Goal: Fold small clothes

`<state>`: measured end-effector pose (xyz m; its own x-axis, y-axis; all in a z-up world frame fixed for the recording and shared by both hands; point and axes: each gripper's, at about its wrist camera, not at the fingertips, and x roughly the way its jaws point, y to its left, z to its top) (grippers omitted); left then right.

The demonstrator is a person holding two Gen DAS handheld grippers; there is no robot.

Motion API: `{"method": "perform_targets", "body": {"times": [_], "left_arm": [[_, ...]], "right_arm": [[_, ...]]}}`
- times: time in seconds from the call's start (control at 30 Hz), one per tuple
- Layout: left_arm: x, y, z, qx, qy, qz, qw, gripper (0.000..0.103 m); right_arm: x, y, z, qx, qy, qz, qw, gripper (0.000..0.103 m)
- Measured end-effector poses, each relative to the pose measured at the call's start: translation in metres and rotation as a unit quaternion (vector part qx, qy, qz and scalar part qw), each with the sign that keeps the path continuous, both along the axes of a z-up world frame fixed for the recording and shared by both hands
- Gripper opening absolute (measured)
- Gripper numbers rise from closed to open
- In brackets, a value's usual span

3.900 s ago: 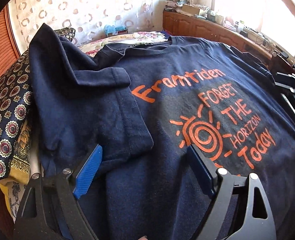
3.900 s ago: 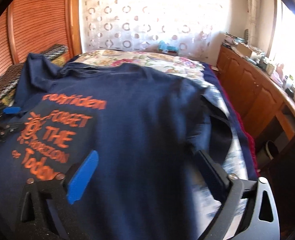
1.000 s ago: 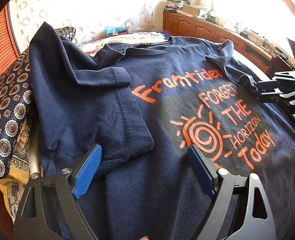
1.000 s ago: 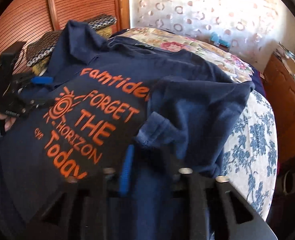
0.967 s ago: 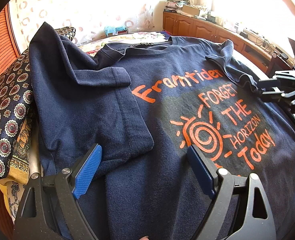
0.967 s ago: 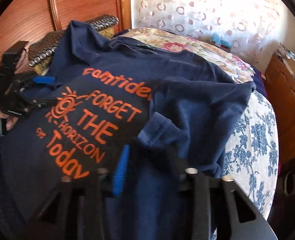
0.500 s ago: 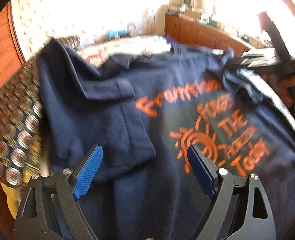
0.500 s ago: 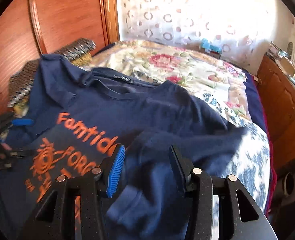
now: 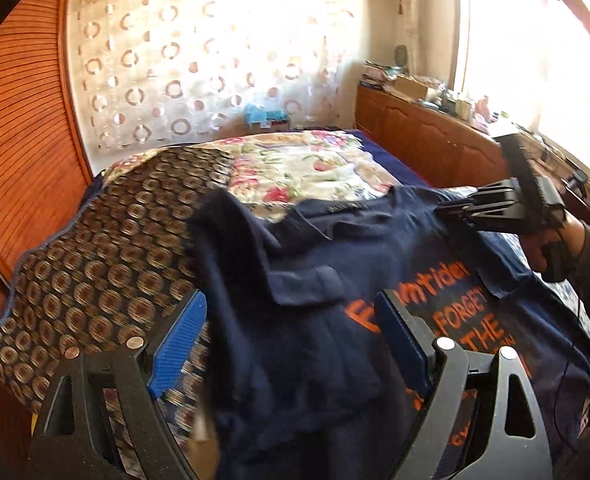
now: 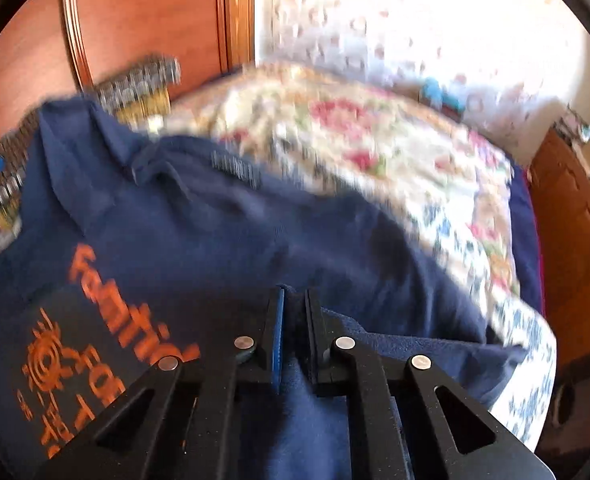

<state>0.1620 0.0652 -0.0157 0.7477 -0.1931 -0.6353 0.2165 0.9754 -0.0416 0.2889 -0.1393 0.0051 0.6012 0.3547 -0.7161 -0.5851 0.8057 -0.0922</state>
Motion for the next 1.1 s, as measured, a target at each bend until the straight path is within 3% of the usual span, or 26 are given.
{"method": "perform_targets", "body": {"times": [0.07, 0.13, 0.17, 0.2, 0.33, 0.43, 0.5, 0.7, 0.8, 0.83, 0.87, 0.93, 1.03, 1.1], "left_arm": [[0.006, 0.009, 0.002, -0.001, 0.0, 0.008, 1.0, 0.086], [0.012, 0.017, 0.001, 0.001, 0.006, 0.016, 0.9999, 0.084], [0.015, 0.02, 0.0, 0.004, 0.01, 0.018, 0.9998, 0.082], [0.018, 0.022, -0.001, 0.007, 0.013, 0.019, 0.9997, 0.08], [0.027, 0.028, -0.011, 0.019, 0.03, 0.016, 0.9992, 0.066], [0.031, 0.03, -0.015, 0.029, 0.036, 0.014, 0.9988, 0.06], [0.036, 0.031, -0.015, 0.037, 0.039, 0.018, 0.9984, 0.059], [0.059, 0.027, -0.011, 0.081, 0.04, 0.02, 0.9957, 0.059], [0.073, 0.026, -0.01, 0.098, 0.045, 0.019, 0.994, 0.046], [0.077, 0.026, -0.011, 0.102, 0.047, 0.019, 0.9935, 0.038], [0.08, 0.027, -0.011, 0.104, 0.047, 0.019, 0.9932, 0.025], [0.084, 0.035, -0.009, 0.089, 0.045, 0.03, 0.9946, 0.012], [0.085, 0.049, -0.003, 0.052, 0.04, 0.055, 0.9963, 0.01], [0.084, 0.05, -0.003, 0.056, 0.041, 0.055, 0.9961, 0.01]], "right_arm": [[-0.003, -0.001, 0.008, 0.019, -0.026, -0.006, 0.999, 0.013], [0.0, -0.001, 0.007, 0.026, -0.021, -0.007, 0.999, 0.037], [0.001, -0.003, 0.006, 0.028, -0.012, -0.009, 0.999, 0.058], [0.002, -0.005, 0.004, 0.028, -0.009, -0.012, 1.0, 0.066], [-0.008, -0.025, 0.006, 0.017, -0.024, -0.029, 0.999, 0.068], [-0.026, -0.047, 0.008, 0.023, -0.034, -0.053, 0.998, 0.076], [-0.036, -0.06, 0.006, 0.027, -0.037, -0.071, 0.996, 0.082], [-0.056, -0.089, -0.008, 0.018, -0.032, -0.122, 0.992, 0.083], [-0.056, -0.087, -0.015, 0.019, -0.02, -0.13, 0.991, 0.083], [-0.056, -0.087, -0.018, 0.021, -0.016, -0.132, 0.991, 0.083], [-0.056, -0.087, -0.018, 0.023, -0.013, -0.135, 0.991, 0.083], [-0.055, -0.089, -0.019, 0.03, -0.008, -0.136, 0.99, 0.083], [-0.05, -0.089, -0.014, 0.044, -0.004, -0.134, 0.99, 0.083], [-0.047, -0.091, -0.012, 0.05, -0.002, -0.135, 0.99, 0.083]]}}
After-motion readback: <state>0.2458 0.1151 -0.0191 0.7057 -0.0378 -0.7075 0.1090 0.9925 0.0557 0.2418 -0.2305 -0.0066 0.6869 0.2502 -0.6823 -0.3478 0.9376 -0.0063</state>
